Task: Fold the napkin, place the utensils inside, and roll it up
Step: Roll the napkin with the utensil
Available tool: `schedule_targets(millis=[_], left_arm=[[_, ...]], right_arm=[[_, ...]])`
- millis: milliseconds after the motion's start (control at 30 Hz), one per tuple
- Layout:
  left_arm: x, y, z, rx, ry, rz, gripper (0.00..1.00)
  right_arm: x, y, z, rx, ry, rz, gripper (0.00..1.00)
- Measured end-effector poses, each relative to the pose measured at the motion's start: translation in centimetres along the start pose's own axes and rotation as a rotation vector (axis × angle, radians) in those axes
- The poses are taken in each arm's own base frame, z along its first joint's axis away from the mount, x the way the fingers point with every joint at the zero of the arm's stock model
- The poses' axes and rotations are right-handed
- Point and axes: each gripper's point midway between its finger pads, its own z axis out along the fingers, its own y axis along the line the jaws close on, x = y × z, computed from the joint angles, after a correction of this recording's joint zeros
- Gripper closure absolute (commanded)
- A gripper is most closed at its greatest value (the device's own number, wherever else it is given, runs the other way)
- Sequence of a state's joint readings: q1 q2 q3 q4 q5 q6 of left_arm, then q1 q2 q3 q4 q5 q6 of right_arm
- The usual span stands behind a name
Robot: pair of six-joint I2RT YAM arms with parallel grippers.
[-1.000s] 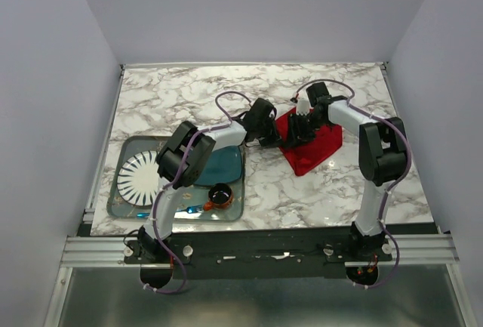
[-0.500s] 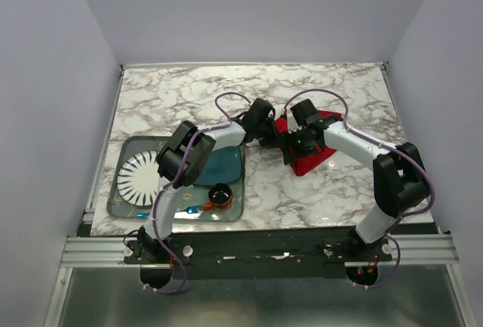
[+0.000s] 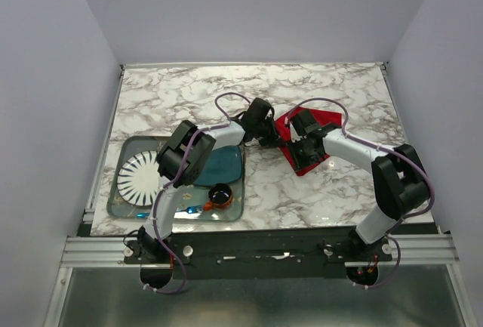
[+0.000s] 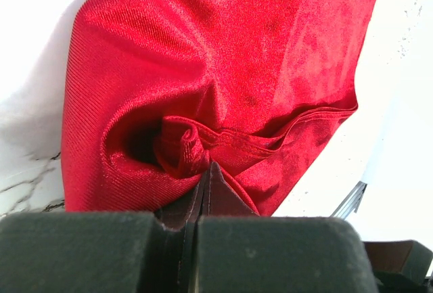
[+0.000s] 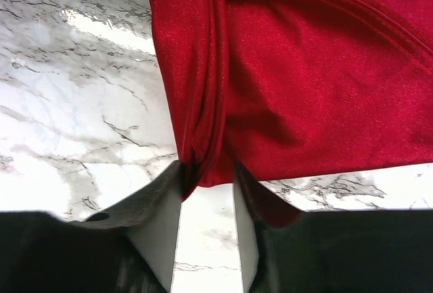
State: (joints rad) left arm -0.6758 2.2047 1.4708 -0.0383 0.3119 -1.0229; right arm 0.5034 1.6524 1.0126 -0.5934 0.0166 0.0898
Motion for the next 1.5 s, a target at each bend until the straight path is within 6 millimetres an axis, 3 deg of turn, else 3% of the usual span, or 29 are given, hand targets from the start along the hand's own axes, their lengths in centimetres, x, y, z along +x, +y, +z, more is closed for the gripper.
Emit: schedule_targets(millis=[467,700,767,967,1200,1500], left_arm=[[0.0,0.1,0.0,0.006,0.010,-0.004,1.00],[0.0,0.1,0.1,0.008,0.013,-0.004,1.00],[0.0,0.1,0.1,0.009,0.014,-0.004,1.00],[0.0,0.1,0.1,0.009,0.015,-0.005,1.00],[0.0,0.1,0.1,0.013,0.021,-0.006,1.00],[0.0,-0.1,0.3,0.020,0.027,-0.007,1.00]], right_arm=[[0.0,-1.3,0.2,0.055,0.001,0.032,0.76],[0.2,-1.7,1.0,0.064,0.033,0.041,0.69],[0.1,-1.8,0.9,0.068,0.044,0.042,0.63],[-0.1,-1.8,0.3,0.072,0.046,0.047,0.60],[-3.0,-1.3,-1.5,0.037,-0.037,0.055,0.66],[-1.2,-1.4,-0.7,0.032,0.007,0.060,0.71]])
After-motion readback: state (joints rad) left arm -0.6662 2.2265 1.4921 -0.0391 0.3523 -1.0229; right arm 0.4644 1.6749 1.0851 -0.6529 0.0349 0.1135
